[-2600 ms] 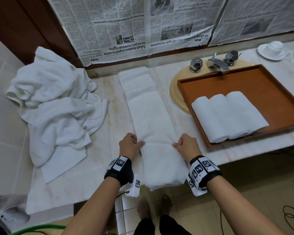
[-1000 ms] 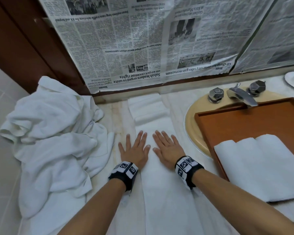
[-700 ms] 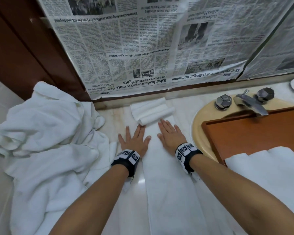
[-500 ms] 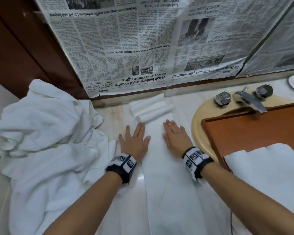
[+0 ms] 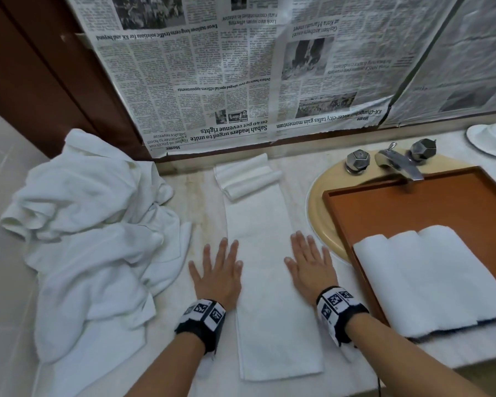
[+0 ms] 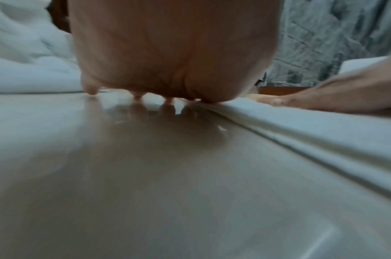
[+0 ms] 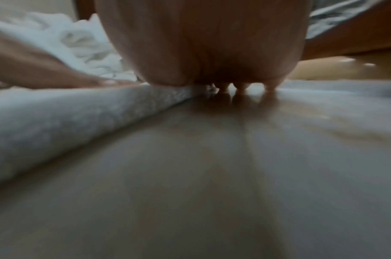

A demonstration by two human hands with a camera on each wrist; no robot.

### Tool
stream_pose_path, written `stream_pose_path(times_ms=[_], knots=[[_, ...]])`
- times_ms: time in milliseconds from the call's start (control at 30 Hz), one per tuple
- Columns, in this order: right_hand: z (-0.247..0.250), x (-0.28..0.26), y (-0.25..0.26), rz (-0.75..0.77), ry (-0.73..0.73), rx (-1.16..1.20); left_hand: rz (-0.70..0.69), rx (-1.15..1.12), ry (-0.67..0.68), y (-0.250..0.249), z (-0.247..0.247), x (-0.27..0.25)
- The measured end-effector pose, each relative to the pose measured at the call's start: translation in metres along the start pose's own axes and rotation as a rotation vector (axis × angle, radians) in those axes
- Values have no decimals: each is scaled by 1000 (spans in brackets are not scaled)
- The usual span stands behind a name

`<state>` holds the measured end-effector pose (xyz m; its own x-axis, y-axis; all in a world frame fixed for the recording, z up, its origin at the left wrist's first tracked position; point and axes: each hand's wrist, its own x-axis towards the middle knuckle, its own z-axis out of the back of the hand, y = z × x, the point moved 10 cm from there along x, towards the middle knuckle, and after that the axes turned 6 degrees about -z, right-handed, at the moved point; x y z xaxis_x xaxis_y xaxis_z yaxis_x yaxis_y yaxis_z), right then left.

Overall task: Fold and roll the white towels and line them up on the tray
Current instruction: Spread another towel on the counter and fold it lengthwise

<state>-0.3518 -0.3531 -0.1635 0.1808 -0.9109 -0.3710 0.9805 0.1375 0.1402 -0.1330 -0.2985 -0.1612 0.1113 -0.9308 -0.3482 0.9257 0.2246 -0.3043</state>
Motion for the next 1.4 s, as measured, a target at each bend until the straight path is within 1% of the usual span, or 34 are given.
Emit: stream_pose_path(times_ms=[33, 67, 100, 167, 200, 267, 333, 400, 467, 567, 600, 667, 767, 833, 933, 1000, 1100, 1167, 1233, 1300, 1367, 1400], knots=[[2, -5, -6, -46, -6, 22, 42, -25, -11, 3, 1, -5], [3, -12, -5, -49, -15, 34, 59, -41, -30, 0, 5, -12], [2, -22, 2, -14, -18, 32, 48, -44, -51, -8, 5, -21], [-8, -47, 26, 92, -1, 16, -38, -31, -67, -33, -1, -40], [-17, -58, 36, 129, -3, 1, -86, -20, -52, -45, -9, -49], [-36, -72, 43, 148, 49, 24, -132, 13, -3, -57, -32, -65], [-39, -78, 41, 156, 34, 36, -95, 33, 7, -49, -44, -73], [-33, -79, 28, 178, 4, -14, -33, 26, -3, -33, -43, -74], [-33, -80, 6, 131, 28, -16, 40, 16, -12, -13, -37, -79], [-27, -86, -27, -2, 1, 44, 153, -9, -35, 13, -31, -96], [-23, -92, -25, 15, -41, 82, 161, -28, -50, 14, -31, -104], [-18, -109, -2, 131, -132, 102, 94, -45, -86, -5, -32, -116], [-37, -131, 33, 254, -101, 72, -50, 6, -74, -47, -55, -128], [-51, -139, 36, 254, -68, 51, -79, 41, -68, -55, -69, -132], [-58, -138, 17, 232, -87, 30, -40, 32, -103, -45, -67, -134], [-58, -137, 1, 196, -85, 35, 22, -1, -114, -34, -66, -138], [-52, -134, -25, 150, -131, 10, 110, -77, -148, -25, -61, -145], [-50, -133, -44, 115, -140, 25, 116, -110, -148, -24, -59, -148], [-42, -137, -56, 93, -168, 52, 93, -127, -155, -21, -54, -149], [-36, -149, -57, 110, -191, 117, 20, -179, -217, -22, -42, -154], [-27, -171, -39, 244, -270, 161, -126, -263, -296, -25, -34, -161], [-26, -183, -26, 324, -295, 161, -206, -277, -292, -28, -36, -165]])
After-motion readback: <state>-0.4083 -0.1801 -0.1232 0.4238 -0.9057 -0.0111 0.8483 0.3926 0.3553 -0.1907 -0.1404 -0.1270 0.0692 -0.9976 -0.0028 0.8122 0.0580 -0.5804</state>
